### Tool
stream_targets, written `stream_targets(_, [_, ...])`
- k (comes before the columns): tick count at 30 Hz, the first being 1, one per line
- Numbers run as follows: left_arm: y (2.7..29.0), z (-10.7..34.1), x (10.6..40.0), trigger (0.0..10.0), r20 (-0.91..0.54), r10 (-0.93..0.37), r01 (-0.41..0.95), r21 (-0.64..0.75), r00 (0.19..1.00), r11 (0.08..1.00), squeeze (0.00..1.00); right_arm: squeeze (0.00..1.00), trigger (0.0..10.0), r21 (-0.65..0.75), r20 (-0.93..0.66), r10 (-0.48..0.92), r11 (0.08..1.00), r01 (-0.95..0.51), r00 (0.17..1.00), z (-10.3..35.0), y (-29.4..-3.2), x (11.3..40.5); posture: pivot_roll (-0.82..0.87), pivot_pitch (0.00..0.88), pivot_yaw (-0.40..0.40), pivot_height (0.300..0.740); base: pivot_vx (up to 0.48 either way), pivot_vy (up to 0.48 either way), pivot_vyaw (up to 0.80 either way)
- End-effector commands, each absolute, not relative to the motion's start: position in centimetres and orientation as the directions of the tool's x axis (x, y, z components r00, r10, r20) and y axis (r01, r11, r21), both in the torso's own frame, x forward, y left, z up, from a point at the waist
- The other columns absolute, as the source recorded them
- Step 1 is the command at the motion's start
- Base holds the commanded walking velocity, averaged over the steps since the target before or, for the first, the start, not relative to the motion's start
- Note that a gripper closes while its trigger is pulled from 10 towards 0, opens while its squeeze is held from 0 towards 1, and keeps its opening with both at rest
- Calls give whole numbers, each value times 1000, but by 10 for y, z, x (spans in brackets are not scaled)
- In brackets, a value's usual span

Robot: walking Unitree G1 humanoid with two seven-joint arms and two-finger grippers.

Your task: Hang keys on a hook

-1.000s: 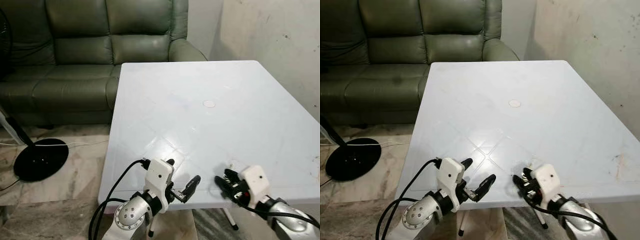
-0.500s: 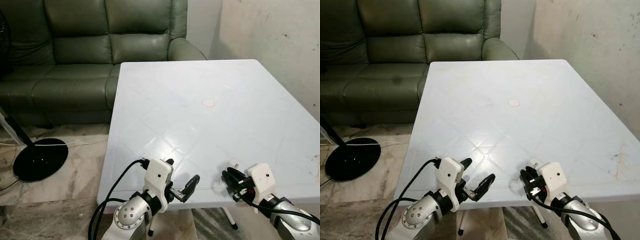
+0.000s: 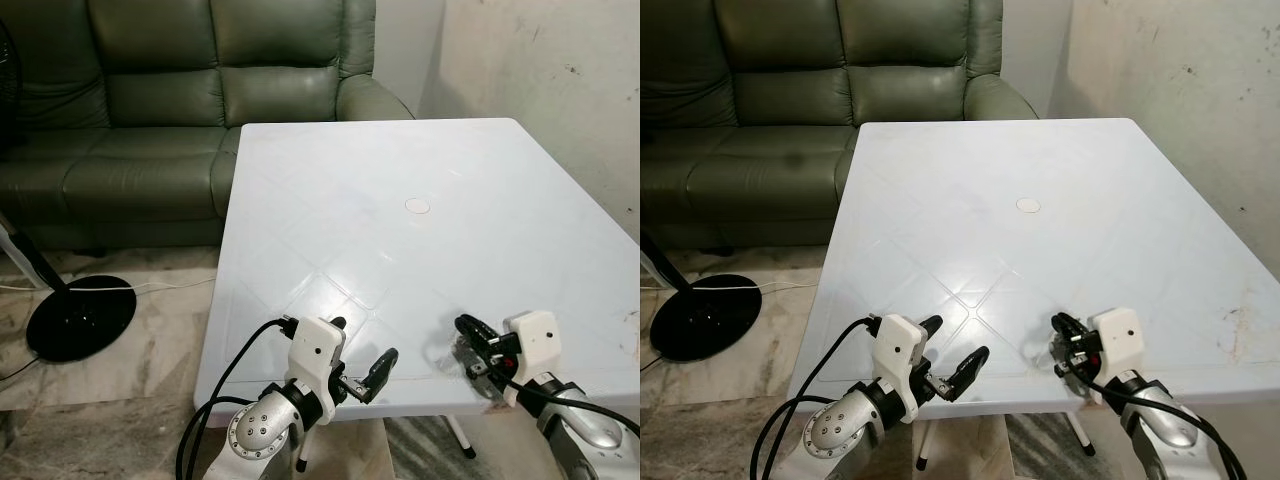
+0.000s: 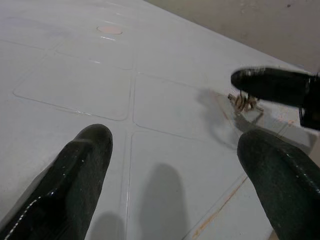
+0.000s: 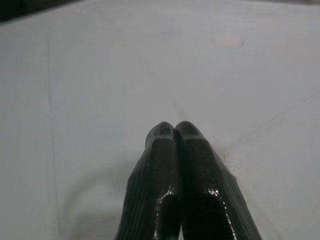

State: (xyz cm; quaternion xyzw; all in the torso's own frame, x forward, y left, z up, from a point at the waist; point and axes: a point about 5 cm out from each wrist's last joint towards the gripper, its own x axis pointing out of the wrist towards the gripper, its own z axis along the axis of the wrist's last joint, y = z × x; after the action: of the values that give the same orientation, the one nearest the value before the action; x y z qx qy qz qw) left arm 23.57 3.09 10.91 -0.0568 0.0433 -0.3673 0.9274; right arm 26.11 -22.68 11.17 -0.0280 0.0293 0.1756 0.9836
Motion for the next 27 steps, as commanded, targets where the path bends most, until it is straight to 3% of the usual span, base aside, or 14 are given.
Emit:
stream_targets(1, [27, 113, 234, 10000, -20, -687, 677, -149, 726, 720, 0, 0, 0, -25, -26, 332, 943, -333, 943, 117, -229, 262, -31, 106, -36, 740, 0, 0, 0])
stream_targets(4, [27, 113, 234, 10000, -20, -687, 678, -149, 726, 720, 0, 0, 0, -18, -14, 318, 948, -318, 948, 119, -231, 264, -31, 104, -37, 740, 0, 0, 0])
stream_targets(5, [27, 113, 233, 10000, -19, -687, 678, -149, 726, 720, 0, 0, 1294, 19, -4, 315, 949, -315, 949, 121, -231, 266, -30, 102, -37, 740, 0, 0, 0])
stream_targets(6, [27, 113, 233, 10000, -19, -687, 678, -149, 726, 720, 0, 0, 1294, 19, -4, 315, 949, -315, 949, 121, -231, 266, -30, 102, -37, 740, 0, 0, 0])
stream_targets(7, [27, 113, 233, 10000, -19, -687, 678, -148, 726, 720, 0, 0, 6941, 30, 3, 295, 955, -295, 956, 123, -233, 268, -30, 102, -38, 740, 0, 0, 0])
stream_targets(8, [27, 113, 233, 10000, -19, -687, 677, -149, 727, 721, 0, 0, 10000, 56, -3, 287, 956, -287, 958, 123, -233, 269, -29, 102, -37, 740, 0, 0, 0])
stream_targets(11, [28, 113, 234, 10000, -19, -685, 675, -149, 728, 722, 0, 0, 10000, 112, 33, 282, 952, -284, 959, 129, -234, 272, -27, 105, -39, 740, 0, 0, 0])
stream_targets(17, [30, 113, 236, 10000, -19, -676, 666, -153, 737, 730, 0, 0, 10000, 359, 191, 228, 889, -284, 955, 155, -231, 280, -23, 109, -42, 740, 0, 0, 0])
stream_targets(20, [31, 113, 238, 10000, -18, -673, 662, -154, 740, 733, 0, 0, 10000, 472, 236, 207, 830, -298, 949, 165, -224, 283, -25, 108, -41, 740, 0, 0, 0])
stream_targets(22, [31, 113, 239, 10000, -18, -669, 660, -152, 743, 736, 0, 0, 10000, 587, 281, 187, 742, -323, 941, 170, -221, 284, -22, 109, -43, 740, 0, 0, 0])
stream_targets(23, [31, 114, 239, 10000, -17, -669, 659, -151, 743, 736, 0, 0, 10000, 608, 292, 191, 720, -336, 937, 171, -220, 284, -22, 109, -43, 740, 0, 0, 0])
stream_targets(24, [32, 114, 240, 10000, -15, -667, 657, -150, 745, 738, 0, 0, 10000, 481, 248, 238, 811, -333, 939, 165, -213, 284, -23, 107, -43, 740, 0, 0, 0])
stream_targets(26, [32, 115, 241, 10000, -14, -664, 656, -148, 747, 740, 0, 0, 10000, 413, 222, 262, 848, -334, 939, 160, -208, 284, -22, 107, -45, 740, 0, 0, 0])
stream_targets(27, [32, 115, 242, 10000, -12, -663, 654, -146, 749, 742, 0, 0, 10000, 451, 218, 251, 831, -325, 943, 159, -208, 285, -19, 106, -47, 740, 0, 0, 0])
